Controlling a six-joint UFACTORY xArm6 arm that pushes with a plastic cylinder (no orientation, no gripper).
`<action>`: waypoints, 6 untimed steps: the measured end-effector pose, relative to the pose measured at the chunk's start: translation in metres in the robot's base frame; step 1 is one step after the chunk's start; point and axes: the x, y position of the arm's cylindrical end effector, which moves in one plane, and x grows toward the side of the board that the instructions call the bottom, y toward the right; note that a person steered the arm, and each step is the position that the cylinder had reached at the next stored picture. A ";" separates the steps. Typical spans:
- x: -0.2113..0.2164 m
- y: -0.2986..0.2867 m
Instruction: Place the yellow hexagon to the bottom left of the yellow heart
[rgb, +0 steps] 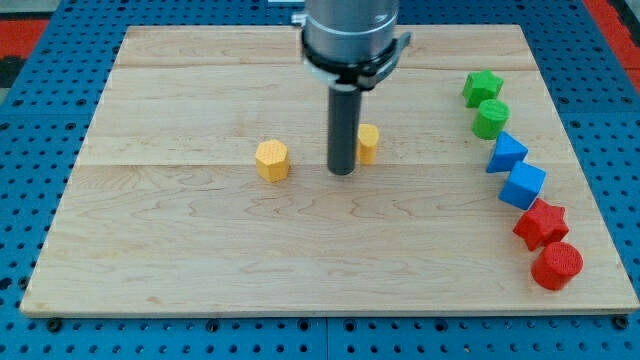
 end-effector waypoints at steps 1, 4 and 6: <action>0.037 -0.053; -0.010 -0.116; -0.004 -0.047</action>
